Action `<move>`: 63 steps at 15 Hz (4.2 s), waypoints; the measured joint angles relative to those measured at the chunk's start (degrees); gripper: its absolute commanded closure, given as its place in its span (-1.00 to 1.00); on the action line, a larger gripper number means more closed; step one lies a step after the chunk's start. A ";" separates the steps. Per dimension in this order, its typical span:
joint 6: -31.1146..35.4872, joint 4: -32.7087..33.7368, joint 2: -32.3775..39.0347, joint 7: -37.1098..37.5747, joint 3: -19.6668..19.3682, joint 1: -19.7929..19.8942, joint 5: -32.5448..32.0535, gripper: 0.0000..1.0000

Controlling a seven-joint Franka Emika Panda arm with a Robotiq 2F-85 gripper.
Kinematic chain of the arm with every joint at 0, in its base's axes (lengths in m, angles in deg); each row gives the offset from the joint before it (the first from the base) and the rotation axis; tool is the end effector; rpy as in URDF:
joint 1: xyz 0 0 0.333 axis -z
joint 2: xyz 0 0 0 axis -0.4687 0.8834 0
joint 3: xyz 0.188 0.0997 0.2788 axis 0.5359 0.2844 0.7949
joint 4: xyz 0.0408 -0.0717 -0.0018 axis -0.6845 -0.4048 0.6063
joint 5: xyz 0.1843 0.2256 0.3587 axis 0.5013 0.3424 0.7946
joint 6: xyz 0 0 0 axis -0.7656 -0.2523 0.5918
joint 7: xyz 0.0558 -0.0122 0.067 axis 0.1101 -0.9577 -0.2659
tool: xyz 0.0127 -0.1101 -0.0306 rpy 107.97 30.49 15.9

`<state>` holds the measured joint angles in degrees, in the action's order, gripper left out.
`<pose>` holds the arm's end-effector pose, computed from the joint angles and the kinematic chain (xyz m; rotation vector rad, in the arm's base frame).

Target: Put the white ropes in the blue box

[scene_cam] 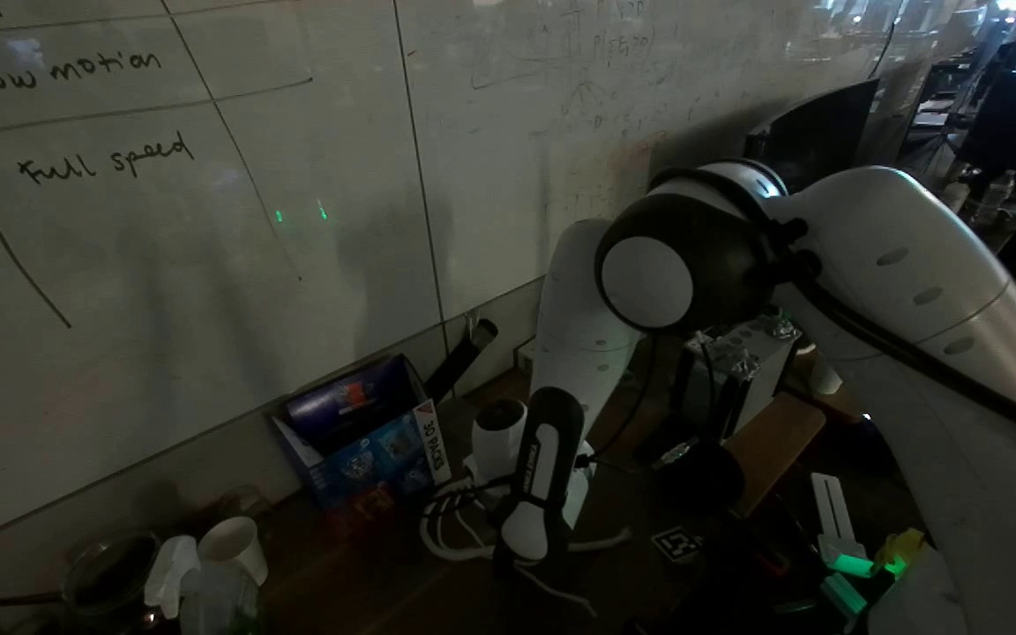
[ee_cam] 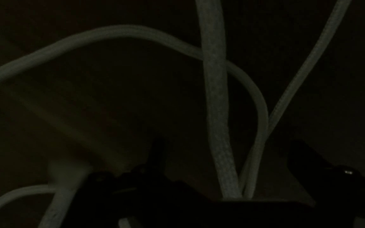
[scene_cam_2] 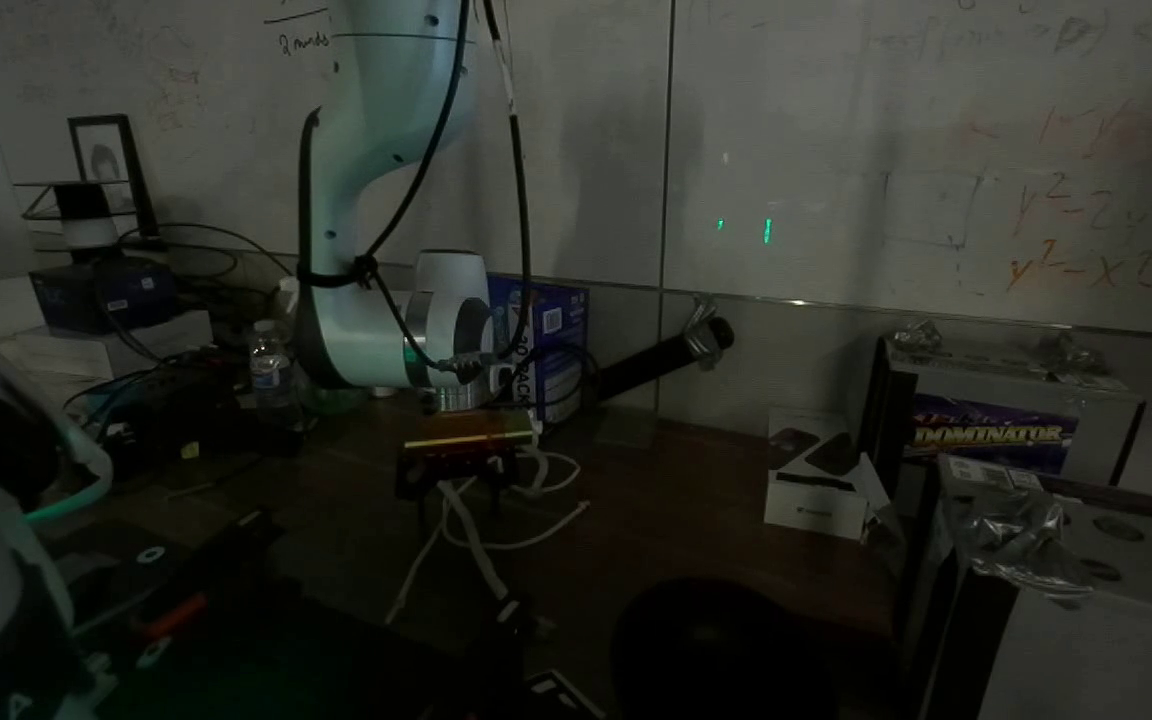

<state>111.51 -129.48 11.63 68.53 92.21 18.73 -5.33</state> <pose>0.5055 0.1503 -0.0598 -2.9011 -1.1323 0.0397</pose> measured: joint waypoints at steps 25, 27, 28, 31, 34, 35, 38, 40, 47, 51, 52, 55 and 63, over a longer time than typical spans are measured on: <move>-0.18 -0.35 -4.39 4.94 0.93 -0.04 1.40 0.78; -2.13 -0.66 -8.41 7.40 1.02 -0.98 2.64 0.77; -3.40 -0.74 -10.67 8.78 1.04 -1.67 3.31 0.78; -7.34 -0.64 -17.53 14.34 0.41 -4.76 4.42 0.78; -10.93 -0.22 -23.74 21.50 -1.83 -9.40 4.38 0.77; -12.06 0.05 -25.73 24.03 -2.48 -10.75 4.30 0.77; -14.63 1.22 -30.63 32.50 -4.45 -14.15 1.18 0.77; -15.57 2.29 -33.07 38.65 -5.14 -15.60 -2.12 0.78; -17.18 9.92 -36.65 65.31 -7.32 -19.32 -16.28 0.79; -20.11 15.56 -36.28 79.29 -9.55 -22.06 -25.16 0.79; -20.76 16.83 -36.13 82.25 -9.93 -22.50 -27.20 0.79; -21.51 20.51 -35.18 91.11 -11.35 -23.32 -33.11 0.79; -21.47 29.00 -24.71 99.11 -16.06 -22.47 -39.09 0.81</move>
<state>90.04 -100.48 -13.08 167.64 76.15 -3.74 -44.42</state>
